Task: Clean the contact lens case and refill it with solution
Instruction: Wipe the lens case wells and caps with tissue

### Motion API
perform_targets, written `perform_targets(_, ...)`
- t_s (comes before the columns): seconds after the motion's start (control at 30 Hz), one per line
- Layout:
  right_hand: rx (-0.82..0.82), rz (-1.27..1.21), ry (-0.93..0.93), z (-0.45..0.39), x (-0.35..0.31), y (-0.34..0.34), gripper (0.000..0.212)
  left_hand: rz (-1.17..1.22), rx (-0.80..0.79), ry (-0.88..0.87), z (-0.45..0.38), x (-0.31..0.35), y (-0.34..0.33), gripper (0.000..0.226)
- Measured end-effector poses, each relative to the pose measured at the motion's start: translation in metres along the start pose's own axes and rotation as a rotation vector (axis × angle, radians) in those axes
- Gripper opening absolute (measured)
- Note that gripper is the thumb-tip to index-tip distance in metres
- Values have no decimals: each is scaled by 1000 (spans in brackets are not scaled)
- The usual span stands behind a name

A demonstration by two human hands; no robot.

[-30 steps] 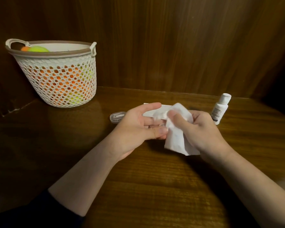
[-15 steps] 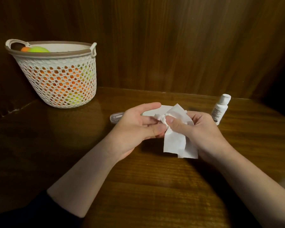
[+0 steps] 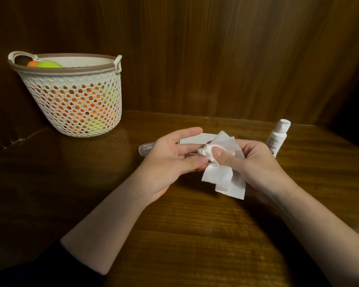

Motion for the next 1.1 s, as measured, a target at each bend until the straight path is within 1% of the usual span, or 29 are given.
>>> perform_targets(0.1, 46, 20, 19, 0, 1, -1, 31, -36, -37, -4, 3, -1, -5, 72)
perform_targets(0.23, 92, -5, -25, 0, 2, 1, 29, 8, -32, 5, 1, -1, -6, 71)
perform_targets(0.33, 65, -62, -28, 0, 1, 0, 34, 82, -17, 13, 0, 1, -4, 77)
perform_targets(0.43, 30, -103, 11, 0, 2, -1, 31, 172, -1, 6, -1, 1, -1, 69)
perform_targets(0.5, 38, -136, 38, -1, 2, 1, 32, 221, 19, 5, -2, -1, 2, 62)
perform_targets(0.63, 45, -177, 49, 0, -1, 4, 25, 291, 88, 23, -4, -3, 7, 50)
perform_targets(0.73, -12, -137, 37, -1, 1, 1, 19, 292, 135, 16, -4, -5, 8, 36)
perform_targets(0.8, -20, -108, 36, -2, 6, -1, 19, 296, 144, 13, -3, -7, 7, 30)
perform_targets(0.9, 30, -32, 46, -7, 15, -2, 27, 371, 129, 37, -3, -9, 0, 27)
perform_targets(0.93, 52, 33, 64, -7, 17, -3, 26, 394, 122, 45, -3, -9, -2, 26)
perform_targets(1.0, 96, 180, 125, -7, 16, -5, 18, 377, 125, 58, -4, -10, -6, 25)
perform_targets(1.03, 116, 218, 156, -6, 15, -5, 15, 344, 136, 59, -4, -11, -6, 25)
perform_targets(1.1, 147, 211, 204, -5, 13, -6, 14, 284, 162, 60, -5, -12, -4, 28)
Point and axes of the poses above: each hand's wrist, its own z-axis away from the middle knuckle, its own y-axis out of the back of the hand, x = y × z, the point moved 5 cm from there along -z, towards the middle knuckle, and after that the axes turned 6 degrees about -z, right-handed, at the moved point
